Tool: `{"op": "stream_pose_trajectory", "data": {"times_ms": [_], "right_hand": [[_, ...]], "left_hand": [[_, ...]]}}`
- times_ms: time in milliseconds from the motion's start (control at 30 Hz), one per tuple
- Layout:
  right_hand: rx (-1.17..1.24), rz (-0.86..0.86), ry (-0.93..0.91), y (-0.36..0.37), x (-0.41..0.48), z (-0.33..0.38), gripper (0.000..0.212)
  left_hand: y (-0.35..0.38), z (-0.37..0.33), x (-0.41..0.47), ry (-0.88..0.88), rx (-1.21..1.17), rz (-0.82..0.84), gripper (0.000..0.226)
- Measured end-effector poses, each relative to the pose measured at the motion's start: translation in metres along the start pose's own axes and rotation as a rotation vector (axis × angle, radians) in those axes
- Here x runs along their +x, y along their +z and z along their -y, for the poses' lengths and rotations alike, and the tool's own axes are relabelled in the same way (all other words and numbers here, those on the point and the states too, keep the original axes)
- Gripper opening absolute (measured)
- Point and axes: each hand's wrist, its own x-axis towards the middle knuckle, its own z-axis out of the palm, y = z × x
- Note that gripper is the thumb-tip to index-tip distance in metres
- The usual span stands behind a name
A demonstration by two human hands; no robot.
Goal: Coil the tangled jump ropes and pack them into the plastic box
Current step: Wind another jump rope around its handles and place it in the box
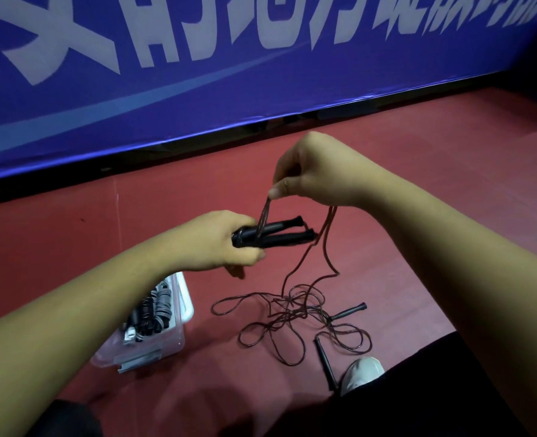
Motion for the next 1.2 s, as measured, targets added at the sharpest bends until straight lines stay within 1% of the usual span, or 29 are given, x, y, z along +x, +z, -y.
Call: {"op": "stream_pose_trajectory", "data": {"times_ms": [67,100,167,200,300,333,367,400,433,467,500,567,633,733,800,867,933,1100,1200], "right_hand": [[0.013,0.044,0.011,0.004,0.002,-0.006,0.021],[0.034,0.059,0.018,0.006,0.003,-0.009,0.021],[0.105,0.063,0.034,0.009,0.005,-0.016,0.018],[0.153,0.058,0.046,0.010,0.005,-0.018,0.017],[0.260,0.060,0.065,0.012,0.004,-0.025,0.023],[0.312,0.074,0.082,0.013,0.003,-0.027,0.018],[0.366,0.088,0.101,0.015,0.003,-0.029,0.018],[0.400,0.101,0.117,0.016,0.003,-0.031,0.029],[0.416,0.121,0.121,0.018,0.002,-0.033,0.034],[0.421,0.143,0.128,0.020,0.002,-0.032,0.034],[0.421,0.168,0.134,0.022,0.002,-0.033,0.031],[0.420,0.218,0.178,0.025,0.002,-0.030,0.021],[0.409,0.233,0.216,0.026,0.002,-0.027,0.018],[0.416,0.209,0.251,0.025,0.000,-0.023,0.014],[0.423,0.217,0.269,0.023,-0.003,-0.021,0.011],[0.440,0.232,0.283,0.022,-0.005,-0.019,0.010],[0.476,0.245,0.304,0.019,-0.007,-0.017,0.011],[0.478,0.341,0.364,0.013,-0.009,-0.010,0.016],[0.535,0.339,0.447,0.012,-0.010,-0.007,0.014]], "left_hand": [[0.000,0.000,-0.004,0.053,0.013,0.064,0.014],[-0.001,-0.001,-0.006,0.065,-0.049,0.099,0.016],[-0.001,-0.004,-0.009,0.067,-0.306,0.144,0.024],[-0.001,-0.005,-0.010,0.073,-0.431,0.138,0.028],[-0.002,-0.007,-0.010,0.092,-0.768,0.057,0.032],[-0.003,-0.008,-0.009,0.089,-0.899,0.035,0.034],[-0.003,-0.009,-0.007,0.086,-1.018,0.012,0.036],[-0.002,-0.009,-0.005,0.078,-1.116,-0.019,0.037],[-0.002,-0.009,-0.002,0.063,-1.178,-0.064,0.038],[-0.001,-0.008,0.000,0.040,-1.220,-0.112,0.039],[0.000,-0.007,0.002,0.017,-1.249,-0.157,0.037],[0.000,-0.003,0.006,-0.033,-1.289,-0.228,0.027],[-0.001,0.000,0.008,-0.064,-1.331,-0.275,0.023],[-0.004,0.002,0.009,-0.061,-1.459,-0.328,0.031],[-0.005,0.005,0.010,-0.023,-1.506,-0.326,0.040],[-0.004,0.006,0.011,0.004,-1.479,-0.301,0.047],[-0.003,0.007,0.012,-0.005,-1.441,-0.310,0.045],[-0.004,0.011,0.017,-0.039,-1.343,-0.393,0.018],[-0.012,0.017,0.018,-0.060,-1.222,-0.459,0.015]]}}
